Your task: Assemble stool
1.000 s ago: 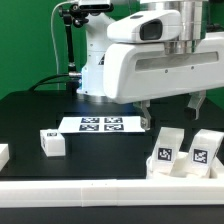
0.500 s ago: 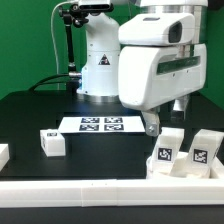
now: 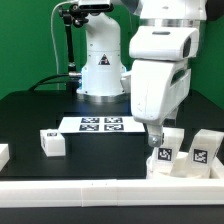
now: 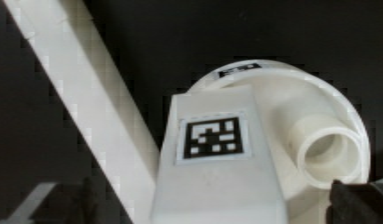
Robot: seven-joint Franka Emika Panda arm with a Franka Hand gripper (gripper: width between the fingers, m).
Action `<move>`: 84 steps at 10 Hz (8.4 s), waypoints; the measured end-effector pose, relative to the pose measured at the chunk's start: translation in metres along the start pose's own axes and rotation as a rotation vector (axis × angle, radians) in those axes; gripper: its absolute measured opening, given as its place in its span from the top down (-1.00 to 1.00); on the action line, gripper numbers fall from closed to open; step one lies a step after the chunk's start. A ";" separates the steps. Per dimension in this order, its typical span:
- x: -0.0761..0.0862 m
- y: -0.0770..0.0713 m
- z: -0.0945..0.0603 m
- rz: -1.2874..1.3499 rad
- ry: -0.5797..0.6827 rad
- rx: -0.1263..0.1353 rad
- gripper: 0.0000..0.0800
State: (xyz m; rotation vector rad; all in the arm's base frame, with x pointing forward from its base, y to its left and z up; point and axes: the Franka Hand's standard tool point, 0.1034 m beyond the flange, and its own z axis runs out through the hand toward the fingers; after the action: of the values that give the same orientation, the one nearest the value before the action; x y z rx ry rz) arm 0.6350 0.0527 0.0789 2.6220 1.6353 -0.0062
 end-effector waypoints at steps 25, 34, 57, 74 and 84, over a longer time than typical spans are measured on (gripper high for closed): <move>0.003 0.002 0.001 1.590 0.049 0.049 0.14; 0.004 0.002 0.001 2.369 0.042 0.111 0.14; -0.071 0.012 -0.039 1.732 -0.049 0.129 -0.62; -0.203 0.007 0.032 1.210 -0.090 0.117 -0.62; -0.194 -0.020 0.041 1.156 -0.371 0.412 -0.62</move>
Offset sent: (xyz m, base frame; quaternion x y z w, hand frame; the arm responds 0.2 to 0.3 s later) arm 0.0000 0.0000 0.0000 0.0000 0.0000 0.0650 0.9979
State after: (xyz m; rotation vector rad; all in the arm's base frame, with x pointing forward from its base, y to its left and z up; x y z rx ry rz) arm 0.5327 -0.1145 0.0434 3.1465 -0.1246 -0.7662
